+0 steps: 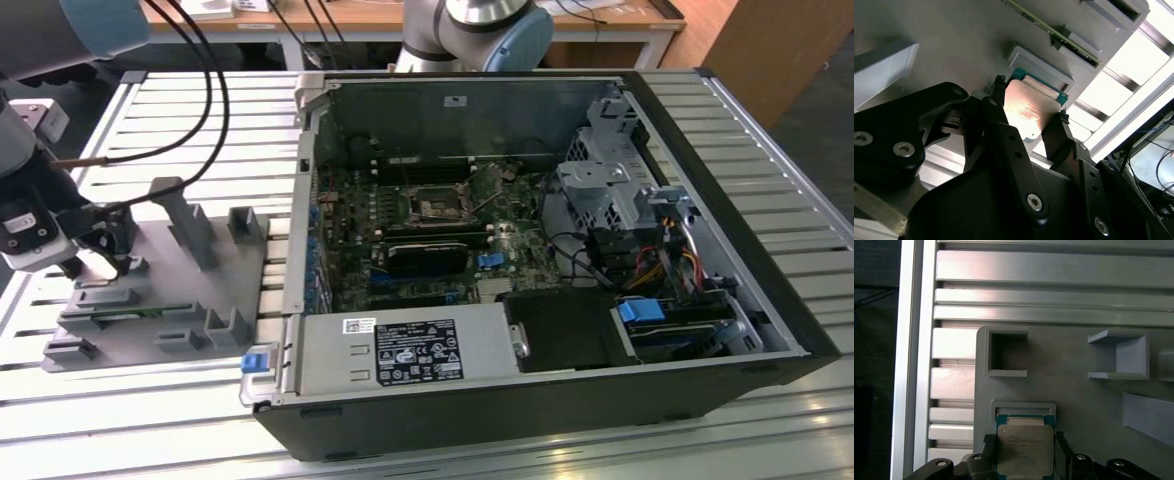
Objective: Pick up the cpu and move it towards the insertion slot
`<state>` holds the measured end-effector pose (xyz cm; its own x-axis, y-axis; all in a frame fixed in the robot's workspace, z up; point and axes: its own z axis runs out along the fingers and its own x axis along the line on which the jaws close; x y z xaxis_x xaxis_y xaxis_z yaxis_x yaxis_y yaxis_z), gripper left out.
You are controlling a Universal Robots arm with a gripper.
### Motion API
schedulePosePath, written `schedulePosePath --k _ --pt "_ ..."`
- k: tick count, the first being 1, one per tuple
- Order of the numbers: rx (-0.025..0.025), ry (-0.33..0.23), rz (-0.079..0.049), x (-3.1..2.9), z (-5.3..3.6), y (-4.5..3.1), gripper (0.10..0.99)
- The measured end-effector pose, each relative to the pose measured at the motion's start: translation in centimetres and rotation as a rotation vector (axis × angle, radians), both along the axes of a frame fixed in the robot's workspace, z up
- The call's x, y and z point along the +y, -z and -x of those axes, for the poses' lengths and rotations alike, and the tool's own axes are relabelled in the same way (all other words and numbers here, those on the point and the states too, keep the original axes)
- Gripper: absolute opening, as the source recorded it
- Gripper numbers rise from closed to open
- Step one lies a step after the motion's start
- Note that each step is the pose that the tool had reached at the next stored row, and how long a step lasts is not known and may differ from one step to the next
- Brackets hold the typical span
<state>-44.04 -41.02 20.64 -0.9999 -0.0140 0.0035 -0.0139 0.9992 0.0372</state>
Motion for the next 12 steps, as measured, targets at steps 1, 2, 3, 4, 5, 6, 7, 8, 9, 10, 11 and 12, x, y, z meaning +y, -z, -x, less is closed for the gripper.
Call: schedulePosePath --k 1,2,3,4,5,6,7,8,9,10,11,12 --pt "0.0000 0.000 0.000 0.00 0.00 -0.02 0.541" --pt "-0.0001 0.000 0.000 0.00 0.00 -0.04 0.541" --pt "-0.0001 0.000 0.000 0.00 0.00 -0.07 0.541" --pt "-0.0001 0.000 0.000 0.00 0.00 -0.09 0.541" --pt "0.0000 0.000 0.000 0.00 0.00 -0.13 0.541" --pt "0.0000 0.000 0.000 0.00 0.00 -0.16 0.541" --pt "0.0000 0.000 0.000 0.00 0.00 -0.18 0.541" --pt "0.0000 0.000 0.000 0.00 0.00 -0.21 0.541" --pt "-0.0001 0.000 0.000 0.00 0.00 -0.23 0.541" --pt "-0.0001 0.000 0.000 0.00 0.00 -0.27 0.541" --pt "0.0000 0.000 0.000 0.00 0.00 -0.30 0.541" --pt "-0.0001 0.000 0.000 0.00 0.00 -0.32 0.541"
